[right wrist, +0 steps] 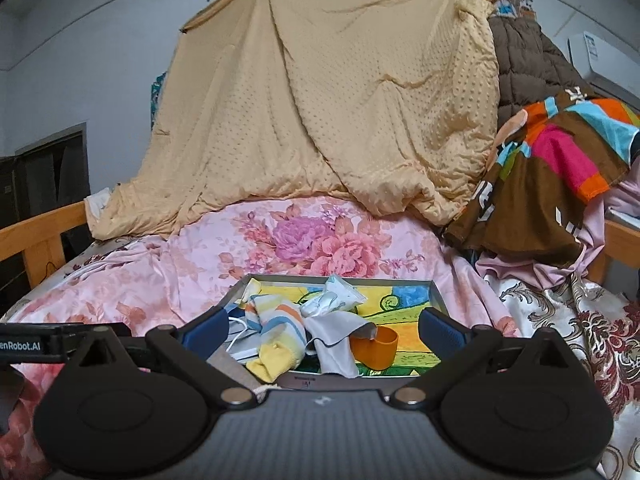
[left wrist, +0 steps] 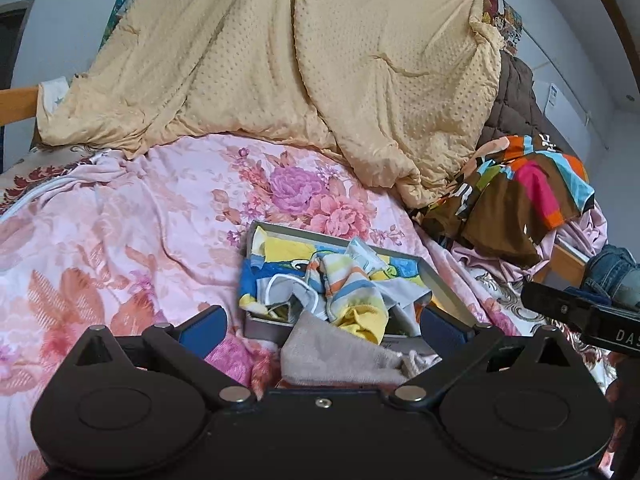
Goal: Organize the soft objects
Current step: 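Withdraw both tools from the tray toward the white quilted pad, then grasp the white quilted pad with the left tool and lift it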
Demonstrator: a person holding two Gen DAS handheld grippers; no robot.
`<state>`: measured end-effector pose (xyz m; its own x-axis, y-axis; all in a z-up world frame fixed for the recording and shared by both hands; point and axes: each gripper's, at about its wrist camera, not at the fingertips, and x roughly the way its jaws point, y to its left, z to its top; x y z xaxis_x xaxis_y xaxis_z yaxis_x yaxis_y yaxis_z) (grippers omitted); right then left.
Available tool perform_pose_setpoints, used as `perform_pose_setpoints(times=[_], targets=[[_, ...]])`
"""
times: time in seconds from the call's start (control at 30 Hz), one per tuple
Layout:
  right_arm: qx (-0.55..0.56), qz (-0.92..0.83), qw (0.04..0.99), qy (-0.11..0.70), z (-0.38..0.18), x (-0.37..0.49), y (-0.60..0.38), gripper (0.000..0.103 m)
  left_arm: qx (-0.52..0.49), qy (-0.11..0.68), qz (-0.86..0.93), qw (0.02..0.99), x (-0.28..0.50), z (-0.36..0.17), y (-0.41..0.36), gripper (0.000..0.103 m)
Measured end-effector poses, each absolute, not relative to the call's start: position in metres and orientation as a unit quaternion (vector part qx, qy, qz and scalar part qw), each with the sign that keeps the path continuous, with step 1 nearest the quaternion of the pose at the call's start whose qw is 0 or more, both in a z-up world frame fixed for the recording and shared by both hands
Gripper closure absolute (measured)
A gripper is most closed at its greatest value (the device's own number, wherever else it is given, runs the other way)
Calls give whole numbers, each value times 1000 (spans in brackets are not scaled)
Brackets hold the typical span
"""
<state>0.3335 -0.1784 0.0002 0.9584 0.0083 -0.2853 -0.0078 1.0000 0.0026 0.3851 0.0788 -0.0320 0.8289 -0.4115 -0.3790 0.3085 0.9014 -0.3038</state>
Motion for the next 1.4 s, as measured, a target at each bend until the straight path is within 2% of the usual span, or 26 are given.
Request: perform_pose_setpoints(times=[0.53, 0.9, 1.4], targets=[[-32, 28, 986, 162, -46, 289, -188, 0, -116, 238, -188, 946, 352, -53, 72, 1], [-49, 69, 977, 195, -73, 292, -183, 0, -82, 260, -147, 951, 303, -78, 79, 1], [-80, 103, 968, 216, -86, 300, -181, 0, -49, 278, -188, 941, 300, -85, 70, 1]])
